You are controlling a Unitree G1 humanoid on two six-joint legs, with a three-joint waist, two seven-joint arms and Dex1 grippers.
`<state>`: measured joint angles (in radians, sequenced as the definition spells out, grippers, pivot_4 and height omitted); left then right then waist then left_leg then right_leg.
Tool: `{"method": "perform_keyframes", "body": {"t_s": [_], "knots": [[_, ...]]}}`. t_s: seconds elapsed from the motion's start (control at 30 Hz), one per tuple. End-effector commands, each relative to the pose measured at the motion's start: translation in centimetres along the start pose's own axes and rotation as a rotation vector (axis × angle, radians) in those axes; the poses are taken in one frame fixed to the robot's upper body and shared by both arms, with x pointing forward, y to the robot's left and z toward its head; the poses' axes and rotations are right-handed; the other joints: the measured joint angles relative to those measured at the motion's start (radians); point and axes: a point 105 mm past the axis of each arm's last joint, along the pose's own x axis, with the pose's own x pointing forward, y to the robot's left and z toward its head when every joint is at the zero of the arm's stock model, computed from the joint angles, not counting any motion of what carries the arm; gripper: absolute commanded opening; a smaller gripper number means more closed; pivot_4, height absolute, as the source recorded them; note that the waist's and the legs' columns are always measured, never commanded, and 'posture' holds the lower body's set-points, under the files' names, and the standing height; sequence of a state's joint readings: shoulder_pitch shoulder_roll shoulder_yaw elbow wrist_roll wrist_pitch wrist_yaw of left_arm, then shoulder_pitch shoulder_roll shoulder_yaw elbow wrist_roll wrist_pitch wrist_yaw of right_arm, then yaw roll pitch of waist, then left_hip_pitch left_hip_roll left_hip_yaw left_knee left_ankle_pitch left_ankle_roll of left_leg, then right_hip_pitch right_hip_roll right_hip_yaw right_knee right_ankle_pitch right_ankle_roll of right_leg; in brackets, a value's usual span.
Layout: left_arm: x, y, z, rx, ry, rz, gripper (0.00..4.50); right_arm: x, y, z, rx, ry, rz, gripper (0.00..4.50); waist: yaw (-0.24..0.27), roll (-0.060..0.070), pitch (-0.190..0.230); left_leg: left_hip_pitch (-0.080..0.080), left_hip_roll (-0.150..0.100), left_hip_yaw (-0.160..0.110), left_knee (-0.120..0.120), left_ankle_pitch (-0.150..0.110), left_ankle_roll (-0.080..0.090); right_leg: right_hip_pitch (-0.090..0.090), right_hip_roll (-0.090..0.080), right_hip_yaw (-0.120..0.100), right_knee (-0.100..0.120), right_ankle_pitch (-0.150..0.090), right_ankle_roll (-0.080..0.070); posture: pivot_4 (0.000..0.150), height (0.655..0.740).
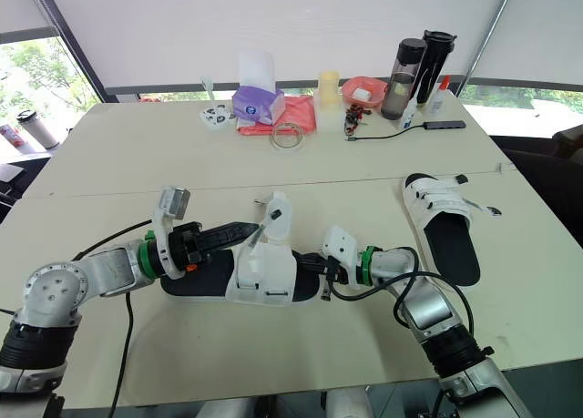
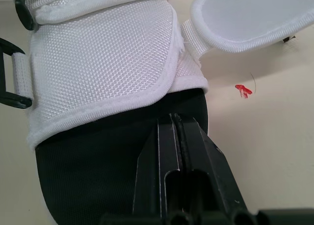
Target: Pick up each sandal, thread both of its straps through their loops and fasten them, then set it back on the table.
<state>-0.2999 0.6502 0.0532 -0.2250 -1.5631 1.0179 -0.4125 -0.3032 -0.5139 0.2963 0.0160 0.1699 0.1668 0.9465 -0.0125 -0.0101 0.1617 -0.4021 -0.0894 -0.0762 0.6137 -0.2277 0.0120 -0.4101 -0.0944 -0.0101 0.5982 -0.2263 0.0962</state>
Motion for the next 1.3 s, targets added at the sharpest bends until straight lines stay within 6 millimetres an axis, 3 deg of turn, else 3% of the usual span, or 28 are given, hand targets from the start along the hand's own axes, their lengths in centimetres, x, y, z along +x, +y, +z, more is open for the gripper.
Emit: {"method": "perform_keyframes", "body": {"t_s": [0.03,0.13,0.3,0.5,0.7,0.9,1.13,1.3], "knots": [[0.0,-0.9,0.6,0.082,0.013,-0.034,4.46,0.0,0.5,-3.8,0.084,0.132,-0.016,0.00,0.000,0.000,0.000,0.000,0.000,0.000,0.000,0.000,0.000,0.000,0.000,0.000,0.000,0.000,0.000,0.150,0.7400],[-1.3,-1.0,3.1,0.264,-0.041,0.031,4.46,-0.1,0.5,-3.8,0.085,0.131,-0.023,0.00,-0.001,0.000,0.000,0.000,0.000,0.000,0.000,0.000,0.000,0.000,0.000,0.000,0.000,0.000,0.000,0.150,0.7400],[-0.4,0.9,3.9,0.689,0.091,0.202,4.46,0.1,0.2,-3.8,0.084,0.130,-0.027,0.00,0.002,0.000,0.000,0.000,0.000,0.000,0.000,0.000,0.000,0.000,0.000,0.000,-0.002,0.000,-0.001,0.150,0.7400],[0.3,1.7,4.2,0.851,0.172,0.222,4.46,0.4,0.0,-3.6,0.083,0.119,-0.034,0.00,-0.002,0.000,0.000,-0.002,0.000,0.000,-0.001,0.000,0.000,-0.001,0.000,0.000,-0.002,0.000,0.000,0.150,0.7400],[-0.4,1.6,5.0,0.800,0.125,0.238,4.46,0.5,0.0,-3.8,0.089,0.115,-0.042,0.00,-0.001,0.000,0.000,-0.002,0.001,0.000,-0.002,0.000,0.000,-0.003,0.000,0.000,0.001,0.000,0.000,0.150,0.7400],[-2.9,0.7,6.0,0.504,-0.032,0.212,4.46,0.8,-0.1,-3.8,0.089,0.110,-0.043,0.00,-0.003,-0.001,0.000,0.000,0.001,-0.001,0.000,0.000,0.000,-0.001,0.001,0.000,0.001,-0.002,0.004,0.150,0.7400],[-4.8,1.1,5.3,0.288,-0.125,0.248,4.46,1.1,-0.3,-3.8,0.085,0.106,-0.036,0.00,-0.001,-0.004,0.002,0.009,0.001,-0.002,-0.001,0.000,0.000,0.004,0.001,0.000,0.001,-0.002,0.004,0.150,0.7400],[-5.4,2.7,2.9,0.203,-0.114,0.304,4.46,1.4,-0.4,-3.6,0.078,0.100,-0.028,0.00,-0.006,-0.004,0.002,0.010,0.001,-0.002,-0.001,0.000,0.000,0.007,0.001,0.001,-0.001,-0.002,0.004,0.150,0.7400]]}}
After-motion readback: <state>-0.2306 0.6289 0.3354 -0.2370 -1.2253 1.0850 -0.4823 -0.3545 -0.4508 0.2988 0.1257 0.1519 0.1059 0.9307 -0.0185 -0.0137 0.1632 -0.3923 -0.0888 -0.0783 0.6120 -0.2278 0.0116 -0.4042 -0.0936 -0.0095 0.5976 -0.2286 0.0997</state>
